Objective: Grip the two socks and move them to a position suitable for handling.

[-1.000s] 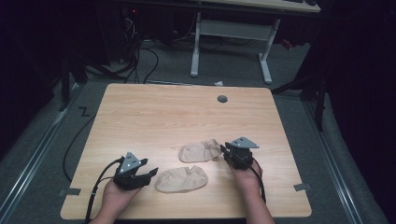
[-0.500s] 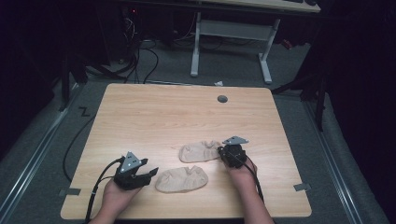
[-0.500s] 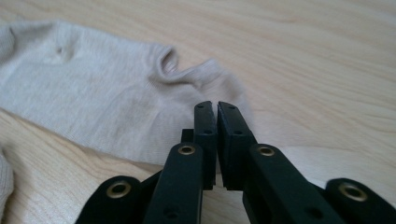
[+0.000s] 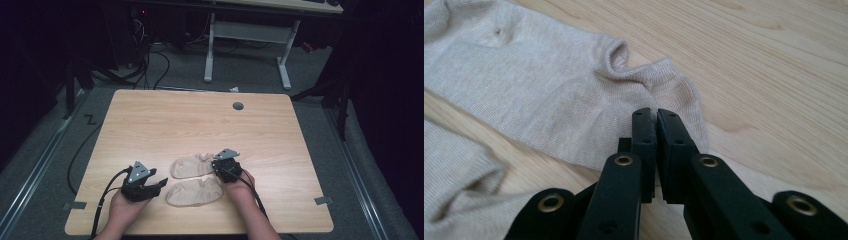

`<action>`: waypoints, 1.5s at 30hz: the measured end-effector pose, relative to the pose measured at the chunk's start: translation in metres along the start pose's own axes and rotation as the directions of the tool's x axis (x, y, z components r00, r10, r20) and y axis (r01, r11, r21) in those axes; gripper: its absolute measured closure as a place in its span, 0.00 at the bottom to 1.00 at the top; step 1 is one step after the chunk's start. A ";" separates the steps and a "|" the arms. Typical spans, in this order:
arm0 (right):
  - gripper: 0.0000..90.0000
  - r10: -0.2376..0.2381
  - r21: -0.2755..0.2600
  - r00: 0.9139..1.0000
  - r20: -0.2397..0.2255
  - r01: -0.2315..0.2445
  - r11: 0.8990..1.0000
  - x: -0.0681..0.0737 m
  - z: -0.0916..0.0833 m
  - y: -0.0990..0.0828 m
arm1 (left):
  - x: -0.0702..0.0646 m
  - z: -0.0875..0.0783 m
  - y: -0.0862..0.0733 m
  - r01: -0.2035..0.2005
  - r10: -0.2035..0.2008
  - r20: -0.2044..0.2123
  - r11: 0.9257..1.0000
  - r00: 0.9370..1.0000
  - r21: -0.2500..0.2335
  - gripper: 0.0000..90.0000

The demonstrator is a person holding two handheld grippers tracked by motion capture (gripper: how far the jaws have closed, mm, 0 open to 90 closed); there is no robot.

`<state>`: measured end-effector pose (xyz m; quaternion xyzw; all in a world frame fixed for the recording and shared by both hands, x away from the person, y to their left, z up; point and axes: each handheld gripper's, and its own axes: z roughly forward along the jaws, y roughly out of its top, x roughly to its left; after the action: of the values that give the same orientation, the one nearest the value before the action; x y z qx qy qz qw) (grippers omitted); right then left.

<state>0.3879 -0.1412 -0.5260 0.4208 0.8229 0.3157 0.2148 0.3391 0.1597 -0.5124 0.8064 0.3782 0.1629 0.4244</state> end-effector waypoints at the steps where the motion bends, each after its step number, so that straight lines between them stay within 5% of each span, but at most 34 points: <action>1: 0.96 -0.007 -0.002 1.000 -0.002 0.007 1.000 0.003 0.001 0.001 | 0.000 0.000 0.000 -0.001 0.001 0.000 1.000 1.000 0.003 0.47; 12: 0.85 0.002 -0.042 1.000 -0.005 -0.002 0.999 0.002 -0.007 0.003 | 0.011 0.014 0.002 0.051 -0.051 -0.020 0.999 0.998 0.016 0.47; 17: 0.78 0.042 -0.072 0.999 -0.014 -0.042 0.996 -0.009 -0.013 0.004 | 0.011 0.024 0.006 0.030 -0.028 -0.039 0.999 0.999 0.033 0.47; 26: 0.67 0.049 -0.063 0.999 -0.002 -0.049 0.997 -0.018 -0.006 0.001 | 0.018 0.040 0.018 0.062 -0.061 -0.018 0.998 0.998 0.027 0.51; 36: 0.66 0.103 -0.046 0.994 -0.029 -0.104 0.994 -0.024 -0.001 -0.001 | 0.013 0.055 0.019 0.050 -0.048 -0.026 0.996 0.999 0.069 0.60; 45: 0.73 0.083 -0.023 0.995 -0.049 -0.084 0.996 -0.021 0.006 0.000 | 0.010 0.057 0.017 0.051 -0.049 -0.029 0.995 0.998 0.085 0.74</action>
<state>0.4030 -0.1570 -0.5285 0.4445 0.8054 0.3448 0.1867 0.3872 0.1294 -0.5324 0.8118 0.4107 0.1469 0.3883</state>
